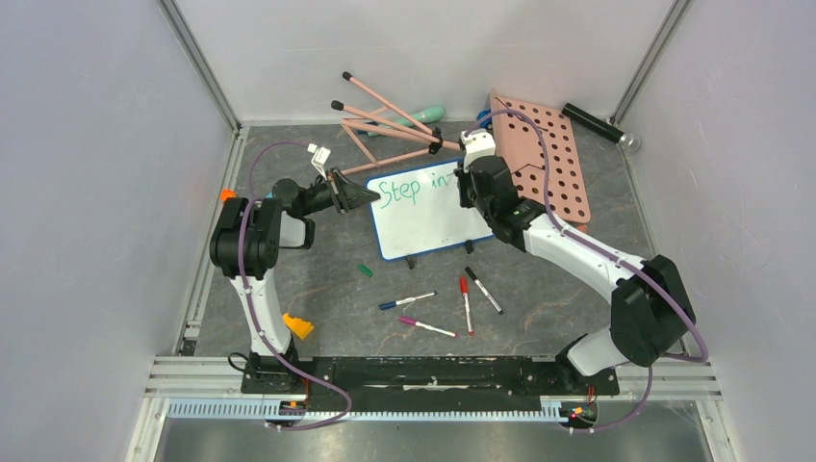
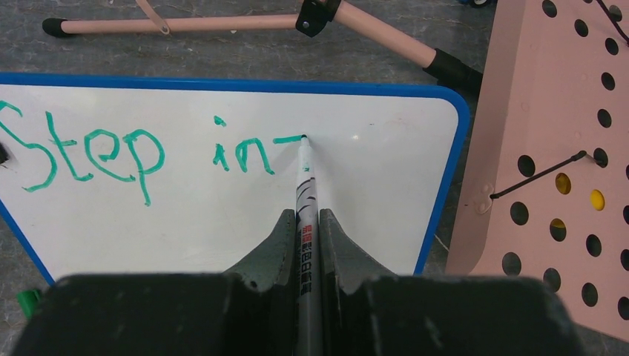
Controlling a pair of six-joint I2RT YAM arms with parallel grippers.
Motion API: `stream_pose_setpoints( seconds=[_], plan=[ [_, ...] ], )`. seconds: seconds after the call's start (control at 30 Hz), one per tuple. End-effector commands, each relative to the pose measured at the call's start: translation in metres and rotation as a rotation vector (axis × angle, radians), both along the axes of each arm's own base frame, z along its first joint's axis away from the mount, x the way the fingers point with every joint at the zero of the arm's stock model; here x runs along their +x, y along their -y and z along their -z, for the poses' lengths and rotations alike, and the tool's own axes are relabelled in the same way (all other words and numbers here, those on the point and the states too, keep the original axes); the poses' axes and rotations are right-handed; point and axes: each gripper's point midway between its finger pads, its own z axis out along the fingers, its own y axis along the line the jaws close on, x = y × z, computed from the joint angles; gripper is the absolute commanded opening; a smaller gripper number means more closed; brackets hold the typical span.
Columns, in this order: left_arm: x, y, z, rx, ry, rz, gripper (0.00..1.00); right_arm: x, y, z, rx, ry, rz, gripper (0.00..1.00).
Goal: Write a sentence on the whiteboard
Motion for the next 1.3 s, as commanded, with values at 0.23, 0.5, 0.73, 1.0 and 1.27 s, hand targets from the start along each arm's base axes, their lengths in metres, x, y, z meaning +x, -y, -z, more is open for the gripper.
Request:
stream_pose_setpoints(
  seconds=[0.23,0.5,0.73,1.0,1.27],
  plan=[
    [0.000,-0.001,-0.019,-0.004,0.100,0.002,0.02,0.001,-0.001,-0.039,0.061,0.080,-0.029,0.00],
    [0.001,-0.002,-0.020,-0.004,0.102,0.002,0.02,0.005,-0.005,-0.047,0.066,0.100,-0.041,0.00],
    [0.000,-0.001,-0.019,-0.004,0.100,0.003,0.02,0.011,-0.010,-0.038,0.053,0.082,-0.047,0.00],
    [0.000,-0.001,-0.020,-0.004,0.102,0.003,0.02,0.009,-0.007,-0.027,0.038,0.060,-0.043,0.00],
    [0.000,-0.001,-0.020,-0.004,0.103,0.002,0.02,0.000,-0.003,-0.016,0.038,0.035,-0.045,0.00]
  ],
)
